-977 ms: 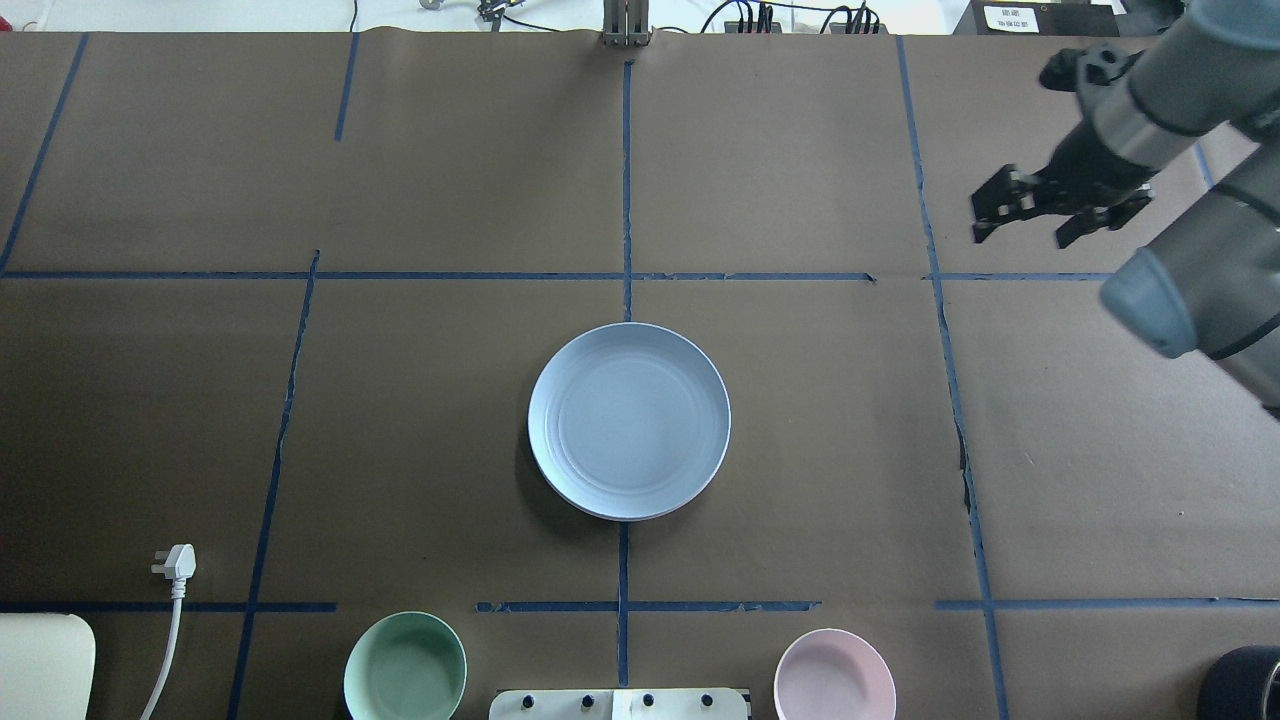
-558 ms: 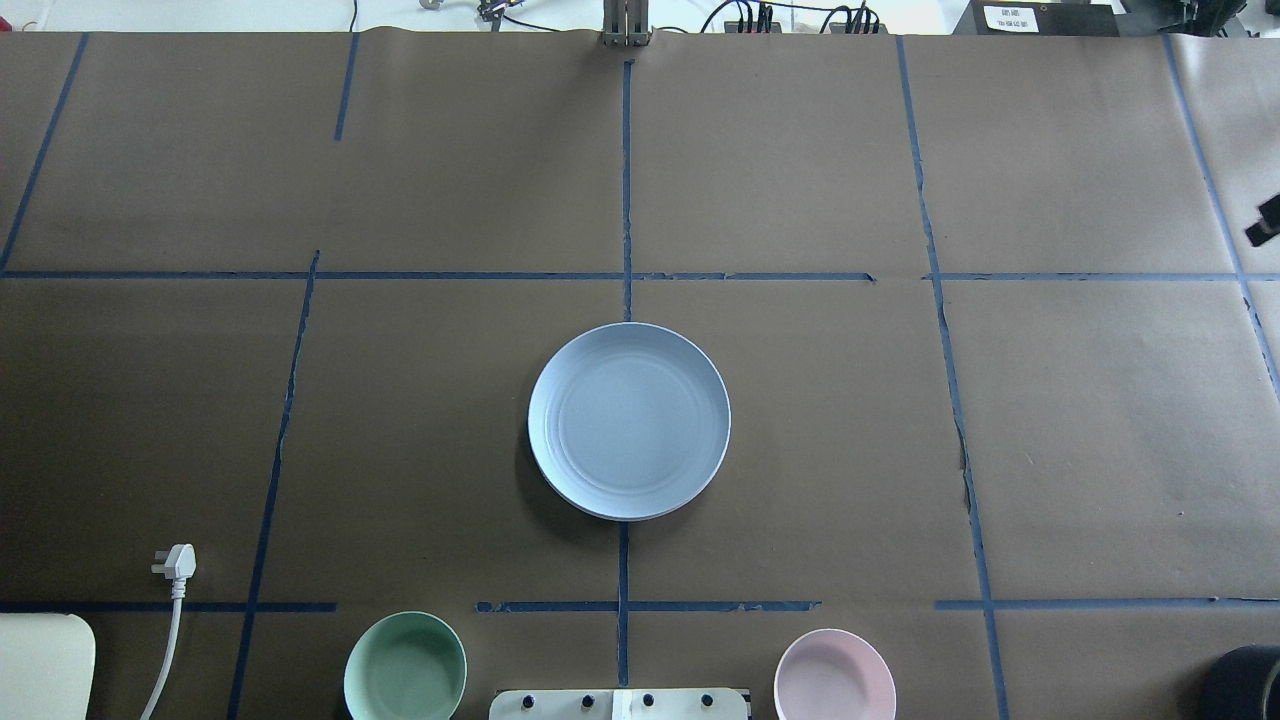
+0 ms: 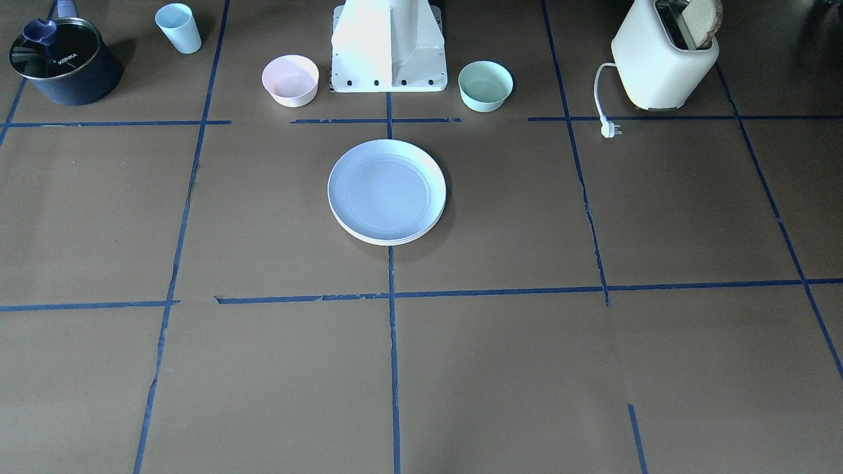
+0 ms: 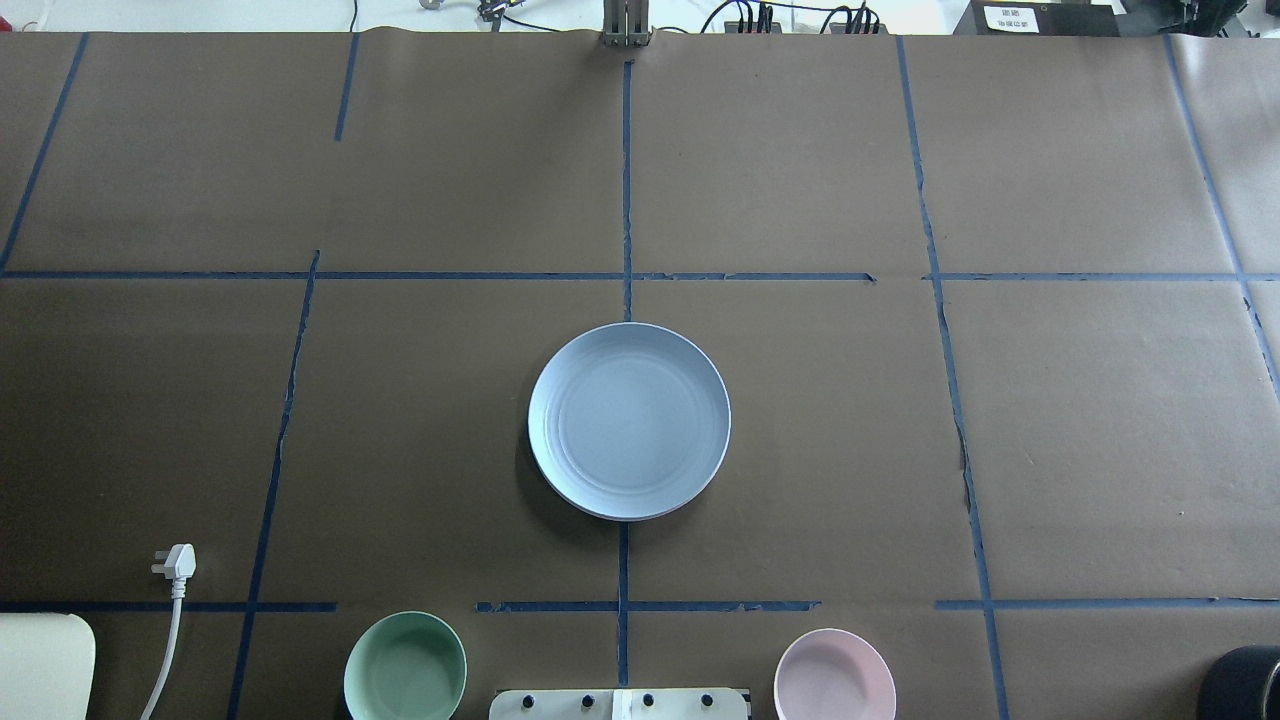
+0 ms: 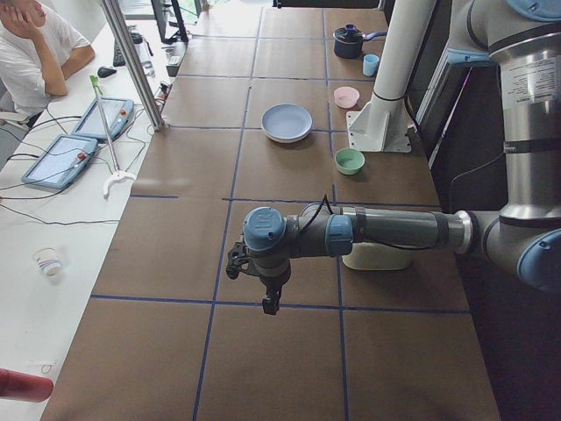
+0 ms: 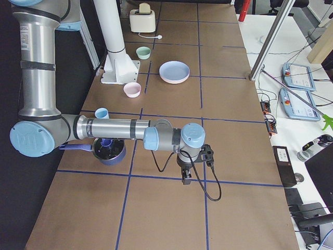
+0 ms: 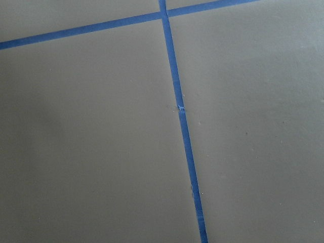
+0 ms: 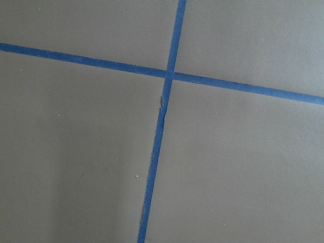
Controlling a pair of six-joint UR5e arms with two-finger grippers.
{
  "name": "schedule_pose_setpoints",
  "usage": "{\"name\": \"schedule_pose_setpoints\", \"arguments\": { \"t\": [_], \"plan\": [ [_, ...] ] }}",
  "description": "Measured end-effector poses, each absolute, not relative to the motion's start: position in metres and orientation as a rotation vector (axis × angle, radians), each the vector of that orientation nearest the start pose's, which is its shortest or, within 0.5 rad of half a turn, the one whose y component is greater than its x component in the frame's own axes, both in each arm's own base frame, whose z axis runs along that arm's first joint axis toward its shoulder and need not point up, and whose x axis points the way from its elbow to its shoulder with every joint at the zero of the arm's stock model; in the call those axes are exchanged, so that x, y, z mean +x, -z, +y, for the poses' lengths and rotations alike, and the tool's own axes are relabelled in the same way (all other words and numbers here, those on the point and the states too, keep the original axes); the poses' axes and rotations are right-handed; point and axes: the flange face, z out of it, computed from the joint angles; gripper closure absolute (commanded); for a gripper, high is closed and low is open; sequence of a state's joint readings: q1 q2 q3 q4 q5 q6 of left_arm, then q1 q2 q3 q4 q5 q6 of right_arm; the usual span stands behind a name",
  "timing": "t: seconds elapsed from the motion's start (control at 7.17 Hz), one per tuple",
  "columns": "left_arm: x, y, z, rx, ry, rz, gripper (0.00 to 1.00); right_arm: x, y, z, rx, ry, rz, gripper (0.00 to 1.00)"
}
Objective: Stack three plates with pink and blue
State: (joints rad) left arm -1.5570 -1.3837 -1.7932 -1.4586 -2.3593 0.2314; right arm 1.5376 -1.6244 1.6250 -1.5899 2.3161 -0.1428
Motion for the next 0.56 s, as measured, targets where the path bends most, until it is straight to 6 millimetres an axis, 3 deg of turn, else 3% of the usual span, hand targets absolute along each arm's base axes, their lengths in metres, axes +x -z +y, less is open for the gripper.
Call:
{"name": "schedule_pose_setpoints", "arguments": {
  "t": [0.56],
  "plan": [
    [-0.057, -0.6436, -0.4072, 0.015, -0.203, 0.793, 0.0, 0.0506, -0.6662, -0.4644, 0.013, 0.149, -0.749, 0.0]
  ]
}}
